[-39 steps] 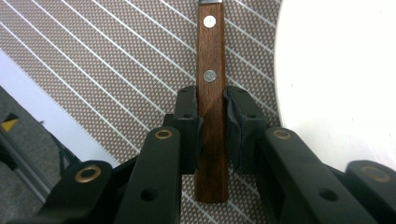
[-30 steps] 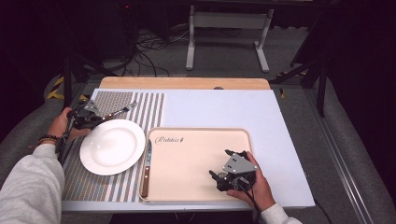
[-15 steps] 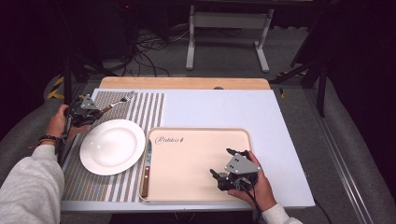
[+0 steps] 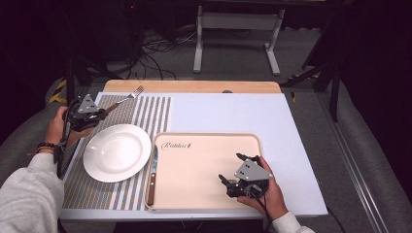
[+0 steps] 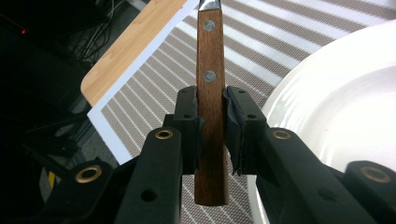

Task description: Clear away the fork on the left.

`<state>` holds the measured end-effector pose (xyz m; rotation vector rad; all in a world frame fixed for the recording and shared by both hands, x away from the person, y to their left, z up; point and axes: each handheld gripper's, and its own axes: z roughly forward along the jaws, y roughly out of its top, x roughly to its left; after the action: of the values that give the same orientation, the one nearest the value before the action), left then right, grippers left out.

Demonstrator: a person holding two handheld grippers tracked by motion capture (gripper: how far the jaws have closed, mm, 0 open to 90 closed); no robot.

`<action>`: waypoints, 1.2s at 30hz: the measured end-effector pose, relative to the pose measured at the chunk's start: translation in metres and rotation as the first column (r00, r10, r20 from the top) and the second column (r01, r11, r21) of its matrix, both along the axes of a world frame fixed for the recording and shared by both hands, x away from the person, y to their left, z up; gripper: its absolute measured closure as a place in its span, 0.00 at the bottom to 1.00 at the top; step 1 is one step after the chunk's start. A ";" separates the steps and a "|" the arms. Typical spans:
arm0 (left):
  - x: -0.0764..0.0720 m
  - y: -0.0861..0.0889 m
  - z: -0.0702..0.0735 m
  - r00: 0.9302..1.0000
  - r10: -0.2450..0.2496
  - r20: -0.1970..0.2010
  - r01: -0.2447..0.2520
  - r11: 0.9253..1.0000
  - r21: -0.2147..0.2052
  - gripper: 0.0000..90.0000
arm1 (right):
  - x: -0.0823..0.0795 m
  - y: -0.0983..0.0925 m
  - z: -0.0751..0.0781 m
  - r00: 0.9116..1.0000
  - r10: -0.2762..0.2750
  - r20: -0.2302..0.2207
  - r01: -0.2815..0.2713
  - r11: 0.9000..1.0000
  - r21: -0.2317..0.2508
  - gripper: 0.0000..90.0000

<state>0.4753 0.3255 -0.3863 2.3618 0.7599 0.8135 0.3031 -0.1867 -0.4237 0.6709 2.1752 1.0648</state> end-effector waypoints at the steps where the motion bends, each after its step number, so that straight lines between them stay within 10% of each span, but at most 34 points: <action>1: -0.002 -0.001 0.001 1.000 -0.001 0.004 0.001 1.000 0.003 0.85 | 0.000 0.000 0.000 1.000 0.000 0.001 0.000 1.000 0.000 0.17; 22: -0.028 -0.024 0.013 0.992 -0.098 0.076 0.102 0.993 -0.052 0.85 | -0.001 0.001 0.001 1.000 0.002 0.000 -0.002 1.000 -0.001 0.17; 36: -0.053 -0.053 0.016 0.974 -0.181 0.134 0.195 0.976 -0.099 0.85 | -0.001 0.000 0.002 1.000 -0.006 0.006 0.006 1.000 0.004 0.17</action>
<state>0.4225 0.2727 -0.3704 2.2197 0.5079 0.8066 0.3024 -0.1869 -0.4222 0.6752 2.1646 1.0671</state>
